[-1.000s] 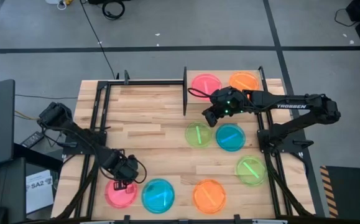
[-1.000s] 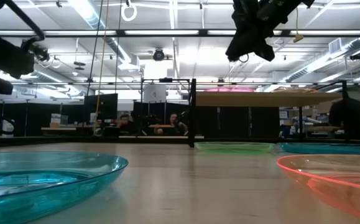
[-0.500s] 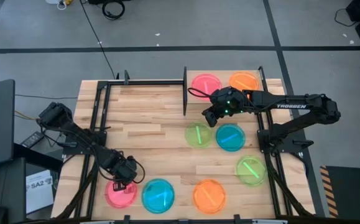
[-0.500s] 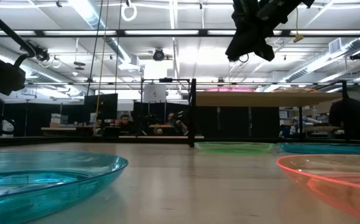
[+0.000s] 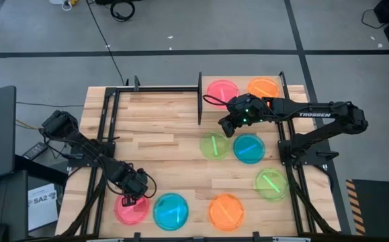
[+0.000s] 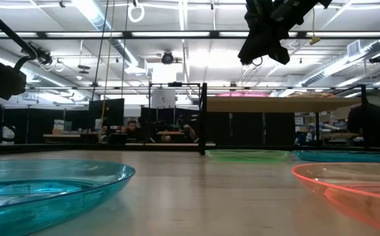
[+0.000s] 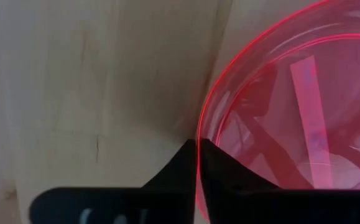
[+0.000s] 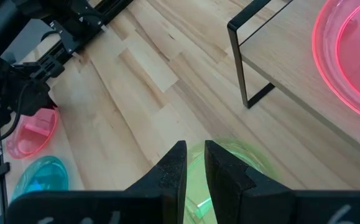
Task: Place and stack plates onto a shelf
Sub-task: Stack the pink plate on top of the orange plate on the shelf
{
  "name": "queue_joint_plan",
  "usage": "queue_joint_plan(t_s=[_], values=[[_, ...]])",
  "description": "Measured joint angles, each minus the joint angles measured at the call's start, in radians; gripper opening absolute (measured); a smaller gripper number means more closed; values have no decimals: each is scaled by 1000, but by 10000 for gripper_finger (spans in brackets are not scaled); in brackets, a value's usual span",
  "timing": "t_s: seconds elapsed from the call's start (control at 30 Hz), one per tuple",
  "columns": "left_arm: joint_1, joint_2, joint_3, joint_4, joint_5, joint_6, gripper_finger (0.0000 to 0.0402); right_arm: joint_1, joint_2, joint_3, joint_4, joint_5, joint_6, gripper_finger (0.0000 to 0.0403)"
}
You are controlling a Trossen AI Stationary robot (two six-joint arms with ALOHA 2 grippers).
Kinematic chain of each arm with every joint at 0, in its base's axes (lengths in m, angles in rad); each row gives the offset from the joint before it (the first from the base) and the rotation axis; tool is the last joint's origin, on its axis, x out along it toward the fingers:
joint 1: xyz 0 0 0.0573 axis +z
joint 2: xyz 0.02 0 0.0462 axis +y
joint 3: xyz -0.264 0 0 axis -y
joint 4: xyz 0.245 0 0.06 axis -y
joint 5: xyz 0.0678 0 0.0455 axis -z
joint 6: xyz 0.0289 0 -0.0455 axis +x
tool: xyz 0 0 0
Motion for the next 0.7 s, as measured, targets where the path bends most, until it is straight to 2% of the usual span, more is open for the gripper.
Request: queue_joint_plan(t_s=[0.13, 0.7], values=[[0, 0, 0, -11, 3, 0, 6, 0, 0, 0, 0, 0, 0, 64], [0, -20, -2, -29, 107, 26, 8, 0, 0, 0, 0, 0, 0, 64]])
